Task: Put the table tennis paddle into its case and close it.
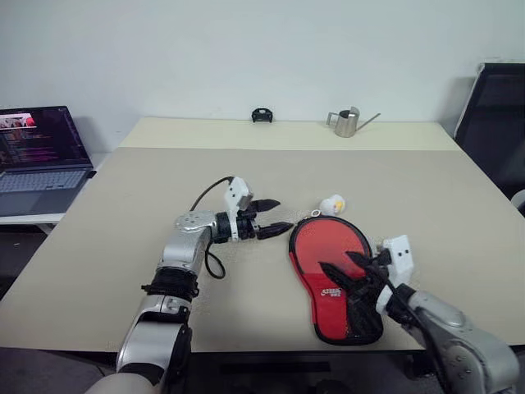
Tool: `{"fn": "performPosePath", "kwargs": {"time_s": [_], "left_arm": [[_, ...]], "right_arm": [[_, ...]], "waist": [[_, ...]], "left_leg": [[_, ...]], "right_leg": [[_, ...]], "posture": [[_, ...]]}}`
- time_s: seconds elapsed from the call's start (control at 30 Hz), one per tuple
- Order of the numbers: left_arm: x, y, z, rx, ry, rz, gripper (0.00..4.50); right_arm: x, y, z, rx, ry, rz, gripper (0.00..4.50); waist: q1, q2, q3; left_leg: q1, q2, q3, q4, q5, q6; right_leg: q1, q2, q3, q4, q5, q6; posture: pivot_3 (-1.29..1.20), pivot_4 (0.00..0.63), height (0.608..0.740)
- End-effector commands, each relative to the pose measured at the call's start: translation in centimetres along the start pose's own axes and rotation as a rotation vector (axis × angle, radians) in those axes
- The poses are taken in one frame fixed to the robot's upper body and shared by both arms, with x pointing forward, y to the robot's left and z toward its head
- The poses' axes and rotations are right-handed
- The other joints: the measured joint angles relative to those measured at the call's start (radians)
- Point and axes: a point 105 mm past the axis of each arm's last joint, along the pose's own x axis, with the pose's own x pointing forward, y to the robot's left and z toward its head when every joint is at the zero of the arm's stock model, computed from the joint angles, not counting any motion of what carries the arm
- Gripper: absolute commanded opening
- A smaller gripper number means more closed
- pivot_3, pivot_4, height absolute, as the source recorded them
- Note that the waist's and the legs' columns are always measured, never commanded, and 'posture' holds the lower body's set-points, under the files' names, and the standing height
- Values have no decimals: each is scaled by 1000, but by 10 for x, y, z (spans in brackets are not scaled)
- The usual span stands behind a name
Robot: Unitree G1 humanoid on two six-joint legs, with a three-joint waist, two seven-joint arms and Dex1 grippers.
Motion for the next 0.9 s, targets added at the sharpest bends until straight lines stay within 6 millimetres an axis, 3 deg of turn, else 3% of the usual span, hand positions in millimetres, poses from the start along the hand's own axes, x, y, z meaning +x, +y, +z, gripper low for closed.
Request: {"fn": "performPosePath", "kwargs": {"time_s": [0.03,0.13,0.27,0.5,0.63,0.9], "left_arm": [[18,-11,14,101,-12,-78,4163],[37,-17,13,131,-1,-112,4163],[58,-26,-5,146,31,-135,4163],[68,-34,-30,156,78,-157,4163],[67,-32,-49,170,135,-131,4163],[71,-34,-56,179,142,-126,4163]], "right_arm": [[-12,-4,22,-30,-57,7,4500],[-15,-16,32,-46,-70,-35,4500],[-12,-29,48,-79,-105,-80,4500],[-1,-36,60,-114,-110,-97,4500],[20,-53,72,-159,-95,-168,4500],[76,-53,94,-138,-86,-122,4500]], "waist": [[0,0,0],[1,1,1],[-1,1,1],[-3,2,2],[-3,3,3],[-1,3,3]], "left_leg": [[0,0,0,0,0,0],[0,-1,0,0,0,0],[1,-1,1,0,0,1],[1,0,2,0,0,1],[2,-1,3,0,0,1],[2,-1,3,1,1,2]], "right_leg": [[0,0,0,0,0,0],[1,0,0,0,0,0],[1,1,1,0,0,0],[1,2,2,0,0,0],[1,2,2,0,0,0],[2,1,2,1,0,0]], "posture": [[0,150,740],[0,150,740],[0,150,740],[0,150,740],[0,150,740],[0,150,740]]}}
